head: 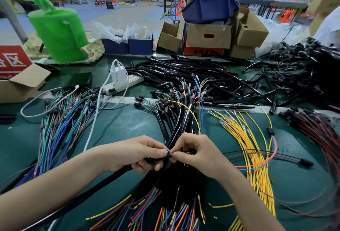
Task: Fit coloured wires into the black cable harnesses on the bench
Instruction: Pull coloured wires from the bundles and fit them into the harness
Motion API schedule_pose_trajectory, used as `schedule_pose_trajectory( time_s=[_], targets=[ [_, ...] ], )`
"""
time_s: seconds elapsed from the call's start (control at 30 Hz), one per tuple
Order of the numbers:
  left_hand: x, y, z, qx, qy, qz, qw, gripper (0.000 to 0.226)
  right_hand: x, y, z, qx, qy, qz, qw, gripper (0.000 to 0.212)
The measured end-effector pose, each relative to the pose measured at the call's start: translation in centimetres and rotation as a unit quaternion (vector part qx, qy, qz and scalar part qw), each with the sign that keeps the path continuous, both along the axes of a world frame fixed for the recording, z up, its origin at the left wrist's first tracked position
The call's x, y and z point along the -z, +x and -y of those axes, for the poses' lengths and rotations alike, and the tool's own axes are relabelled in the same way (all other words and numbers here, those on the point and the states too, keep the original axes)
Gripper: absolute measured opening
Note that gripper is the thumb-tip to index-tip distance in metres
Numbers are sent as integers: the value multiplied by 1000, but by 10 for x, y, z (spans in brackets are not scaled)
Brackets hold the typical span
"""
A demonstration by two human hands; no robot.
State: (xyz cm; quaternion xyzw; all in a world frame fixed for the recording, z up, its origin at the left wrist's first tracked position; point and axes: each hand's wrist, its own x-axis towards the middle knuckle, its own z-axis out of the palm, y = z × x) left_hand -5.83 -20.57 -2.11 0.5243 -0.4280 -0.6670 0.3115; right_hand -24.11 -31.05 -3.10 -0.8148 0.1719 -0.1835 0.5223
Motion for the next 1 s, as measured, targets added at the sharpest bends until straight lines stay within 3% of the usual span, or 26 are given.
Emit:
schedule_pose_trajectory(
  time_s=[0.3,0.43,0.53,0.63,0.7,0.83,1.0],
  targets=[
    [-12,-21,3,-31,-19,95,995,25,2,5,-6,1,7,8,1000,13],
    [-16,-34,10,-30,-49,177,982,25,5,11,-17,65,-22,50,996,10],
    [-14,-43,11,-28,-69,203,976,35,9,18,-24,121,-83,76,986,28],
    [-12,-46,9,-49,-109,220,968,37,10,18,-23,116,-138,68,981,46],
    [-16,-40,5,-75,-126,159,976,33,7,13,-14,118,-261,37,957,55],
    [-35,-17,-10,-57,-175,94,978,26,-9,8,16,108,-504,21,857,54],
    [-61,4,-22,-62,-195,135,969,27,-63,15,49,41,-589,22,807,47]
  ],
)
